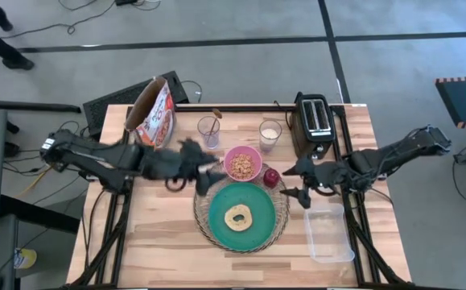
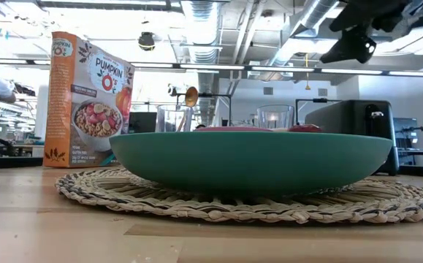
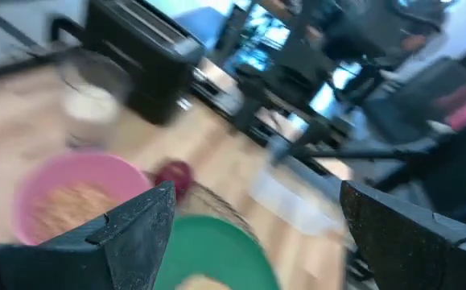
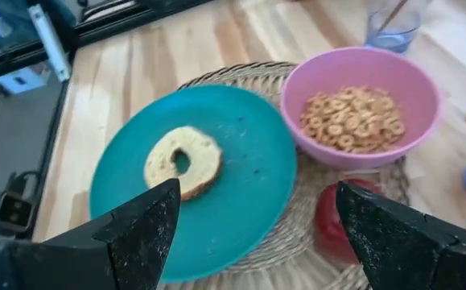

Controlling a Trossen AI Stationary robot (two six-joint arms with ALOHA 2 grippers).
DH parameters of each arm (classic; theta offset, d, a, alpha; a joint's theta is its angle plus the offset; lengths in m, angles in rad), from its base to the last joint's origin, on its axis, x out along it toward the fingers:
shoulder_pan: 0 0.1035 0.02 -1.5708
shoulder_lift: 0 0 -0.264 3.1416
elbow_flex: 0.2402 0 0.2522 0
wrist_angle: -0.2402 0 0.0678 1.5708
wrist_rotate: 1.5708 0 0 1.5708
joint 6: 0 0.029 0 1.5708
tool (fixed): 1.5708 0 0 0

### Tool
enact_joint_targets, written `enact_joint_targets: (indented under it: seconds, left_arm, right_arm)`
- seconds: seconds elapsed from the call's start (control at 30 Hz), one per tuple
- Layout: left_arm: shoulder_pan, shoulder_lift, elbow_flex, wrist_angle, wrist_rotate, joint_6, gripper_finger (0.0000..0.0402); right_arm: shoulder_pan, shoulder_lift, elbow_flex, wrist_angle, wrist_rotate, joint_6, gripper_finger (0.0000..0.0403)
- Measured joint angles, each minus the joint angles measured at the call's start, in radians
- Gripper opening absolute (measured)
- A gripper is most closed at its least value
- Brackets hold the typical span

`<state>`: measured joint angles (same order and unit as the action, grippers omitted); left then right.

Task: Arrange a breakfast setting
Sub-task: Put the gold spoon to the left of the pink bowl

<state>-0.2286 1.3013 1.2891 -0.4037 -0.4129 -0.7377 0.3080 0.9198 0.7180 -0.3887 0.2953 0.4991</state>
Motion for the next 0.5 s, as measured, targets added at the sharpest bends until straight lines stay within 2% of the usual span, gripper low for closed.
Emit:
enact_joint_targets:
  seconds: [0.1, 0.33, 0.5]
  left_arm:
    - [0.095, 0.003, 0.061, -0.094, 0.060, 0.079, 0.0336]
    - [0.328, 0.011, 0.148, -0.132, 0.301, 0.289, 0.0336]
    - [0.459, 0.019, 0.190, -0.158, 0.388, 0.358, 0.0336]
  right_arm:
    - [-0.040, 0.000, 0.009, 0.000, 0.000, -0.001, 0.0360]
    - [-0.135, 0.000, 0.044, -0.001, -0.004, 0.015, 0.0360]
    - [-0.190, 0.000, 0.072, -0.008, -0.006, -0.040, 0.0360]
